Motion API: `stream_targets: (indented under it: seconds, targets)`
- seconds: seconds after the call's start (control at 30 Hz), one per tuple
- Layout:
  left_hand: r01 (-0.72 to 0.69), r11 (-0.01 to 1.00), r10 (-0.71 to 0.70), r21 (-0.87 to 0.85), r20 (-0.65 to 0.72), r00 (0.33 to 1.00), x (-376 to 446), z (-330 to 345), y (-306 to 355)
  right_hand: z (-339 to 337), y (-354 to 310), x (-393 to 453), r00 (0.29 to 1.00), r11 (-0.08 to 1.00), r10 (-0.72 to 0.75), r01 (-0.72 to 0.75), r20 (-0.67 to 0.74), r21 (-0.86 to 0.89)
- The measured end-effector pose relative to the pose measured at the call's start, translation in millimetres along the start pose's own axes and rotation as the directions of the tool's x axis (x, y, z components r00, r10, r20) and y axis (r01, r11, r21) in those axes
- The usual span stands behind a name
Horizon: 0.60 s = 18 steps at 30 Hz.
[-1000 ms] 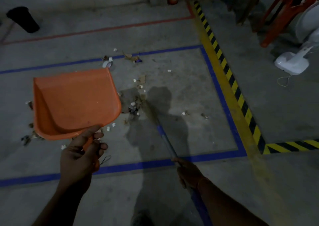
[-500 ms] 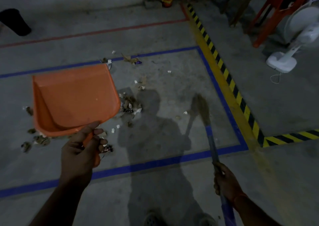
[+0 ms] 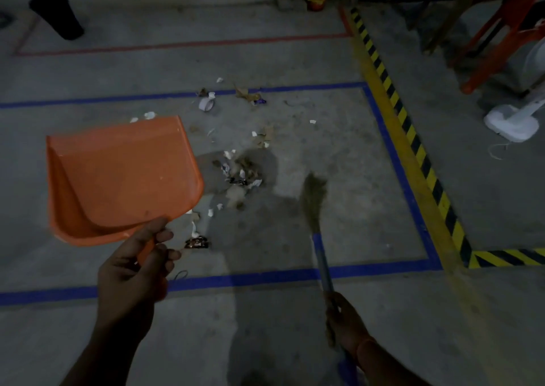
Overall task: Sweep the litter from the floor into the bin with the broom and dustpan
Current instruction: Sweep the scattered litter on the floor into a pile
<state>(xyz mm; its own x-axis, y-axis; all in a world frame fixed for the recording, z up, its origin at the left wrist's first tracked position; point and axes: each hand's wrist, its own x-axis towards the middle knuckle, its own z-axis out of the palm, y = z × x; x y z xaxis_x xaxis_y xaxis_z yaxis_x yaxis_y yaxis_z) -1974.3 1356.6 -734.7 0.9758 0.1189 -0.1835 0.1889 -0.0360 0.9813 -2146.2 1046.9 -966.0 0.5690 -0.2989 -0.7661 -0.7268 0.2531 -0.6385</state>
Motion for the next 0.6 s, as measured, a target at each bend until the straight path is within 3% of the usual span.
stream_targets:
  seconds: [0.23,0.6]
  targets:
    - [-0.004,1.0,0.005,0.021,-0.062,0.998,34,-97,5,152,-38,27,0.984,0.957,-0.11,0.142,0.137,-0.254]
    - [0.031,0.999,-0.028,0.017,-0.158,0.987,179,-242,4,383,-93,97,0.966,0.934,-0.16,0.215,0.203,-0.285]
